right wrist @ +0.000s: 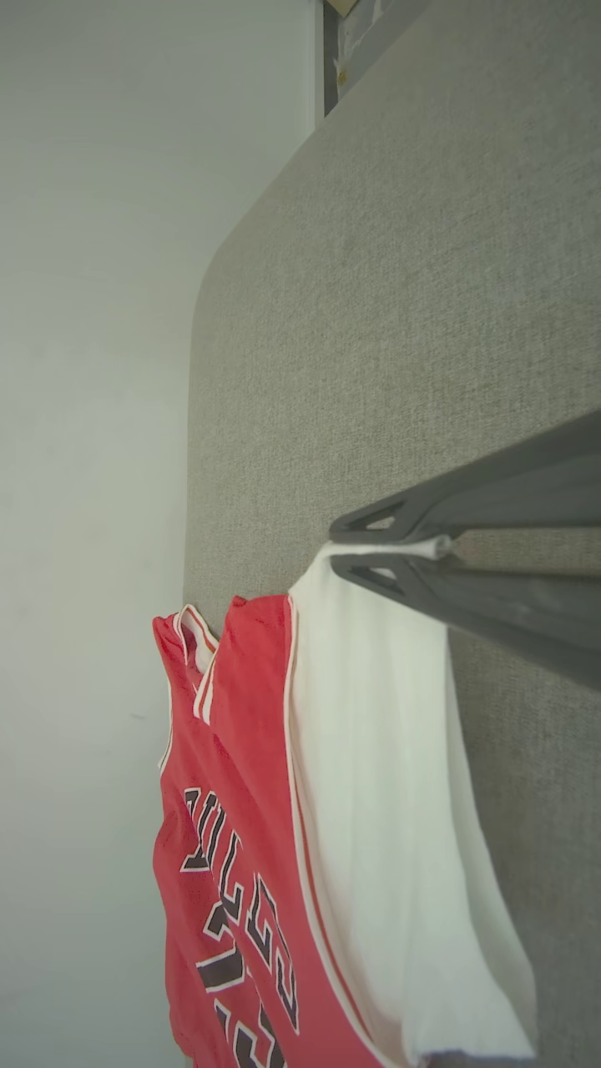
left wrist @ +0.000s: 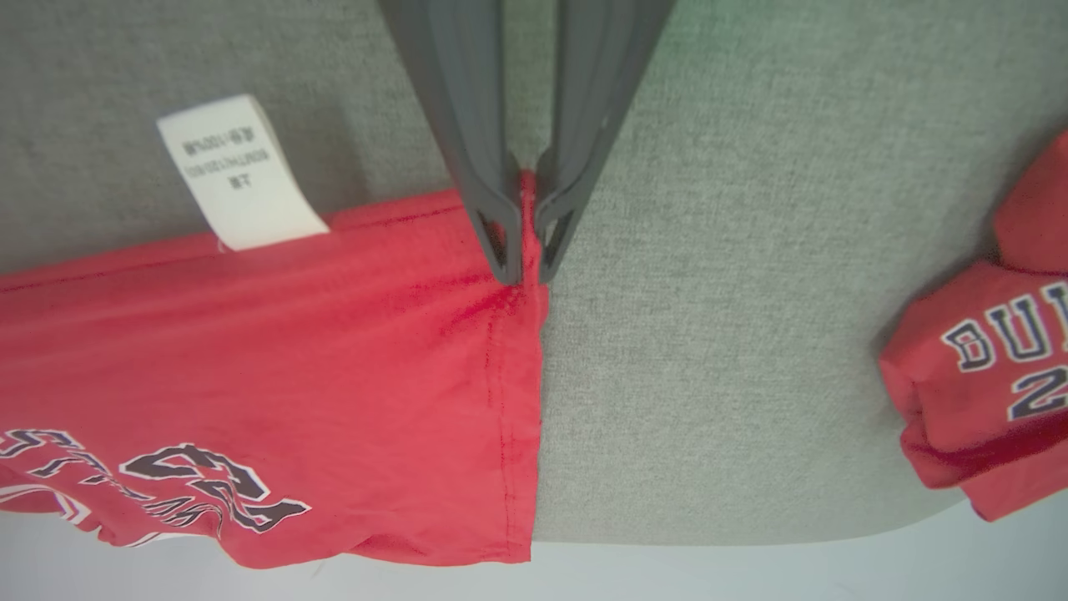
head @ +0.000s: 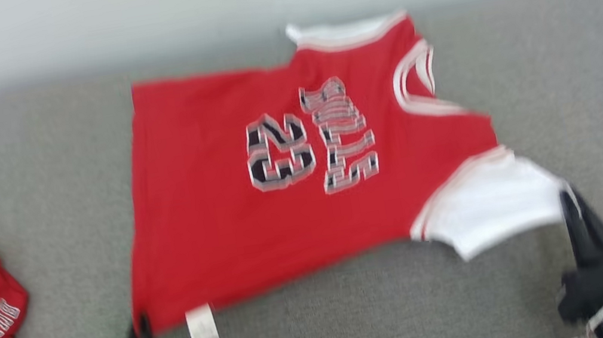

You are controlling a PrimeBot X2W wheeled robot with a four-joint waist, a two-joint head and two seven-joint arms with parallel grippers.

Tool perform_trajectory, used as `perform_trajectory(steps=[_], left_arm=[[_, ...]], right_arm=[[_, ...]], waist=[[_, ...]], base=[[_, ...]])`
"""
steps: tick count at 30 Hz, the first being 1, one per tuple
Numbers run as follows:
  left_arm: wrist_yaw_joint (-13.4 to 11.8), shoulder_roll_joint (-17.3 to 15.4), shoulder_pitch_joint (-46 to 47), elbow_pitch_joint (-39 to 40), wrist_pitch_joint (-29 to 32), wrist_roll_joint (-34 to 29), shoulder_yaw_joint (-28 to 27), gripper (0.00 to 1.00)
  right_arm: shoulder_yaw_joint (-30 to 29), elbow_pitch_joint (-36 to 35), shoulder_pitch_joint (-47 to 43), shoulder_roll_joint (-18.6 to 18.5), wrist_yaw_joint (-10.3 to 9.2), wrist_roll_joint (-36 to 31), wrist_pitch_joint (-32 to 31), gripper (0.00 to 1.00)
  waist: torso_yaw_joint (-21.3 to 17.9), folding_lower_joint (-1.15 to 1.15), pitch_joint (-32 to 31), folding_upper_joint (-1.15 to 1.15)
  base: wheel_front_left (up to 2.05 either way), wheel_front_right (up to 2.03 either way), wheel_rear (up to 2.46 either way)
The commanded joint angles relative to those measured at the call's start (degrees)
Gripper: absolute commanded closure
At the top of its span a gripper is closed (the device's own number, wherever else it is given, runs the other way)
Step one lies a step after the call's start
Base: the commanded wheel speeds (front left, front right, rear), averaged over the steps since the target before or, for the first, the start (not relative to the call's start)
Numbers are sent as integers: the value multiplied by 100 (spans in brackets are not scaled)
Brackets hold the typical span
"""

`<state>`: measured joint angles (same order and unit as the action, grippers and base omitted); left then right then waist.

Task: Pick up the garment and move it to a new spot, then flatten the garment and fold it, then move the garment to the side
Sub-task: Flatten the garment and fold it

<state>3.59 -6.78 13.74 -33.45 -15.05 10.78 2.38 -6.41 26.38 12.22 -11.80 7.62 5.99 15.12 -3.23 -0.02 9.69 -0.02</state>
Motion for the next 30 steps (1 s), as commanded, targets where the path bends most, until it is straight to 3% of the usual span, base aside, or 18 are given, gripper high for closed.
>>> perform_trajectory(steps=[1, 17, 30], left_arm=[[4, 15, -207, 7, -18, -22, -54, 100], [269, 297, -1799, 120, -18, -255, -564, 100], [304, 378, -2337, 218, -18, -245, -728, 100]], right_arm=[[-51, -16, -157, 5, -26, 32, 1, 100], [381, -161, -2197, 283, -25, 122, 1, 100], [381, -438, -2931, 193, -25, 151, 1, 100]], waist=[[-13, 2, -635, 2], [-105, 2, -1419, 2], [-180, 2, -1373, 2]], base=[[0, 0, 0], [0, 0, 0], [0, 0, 0]])
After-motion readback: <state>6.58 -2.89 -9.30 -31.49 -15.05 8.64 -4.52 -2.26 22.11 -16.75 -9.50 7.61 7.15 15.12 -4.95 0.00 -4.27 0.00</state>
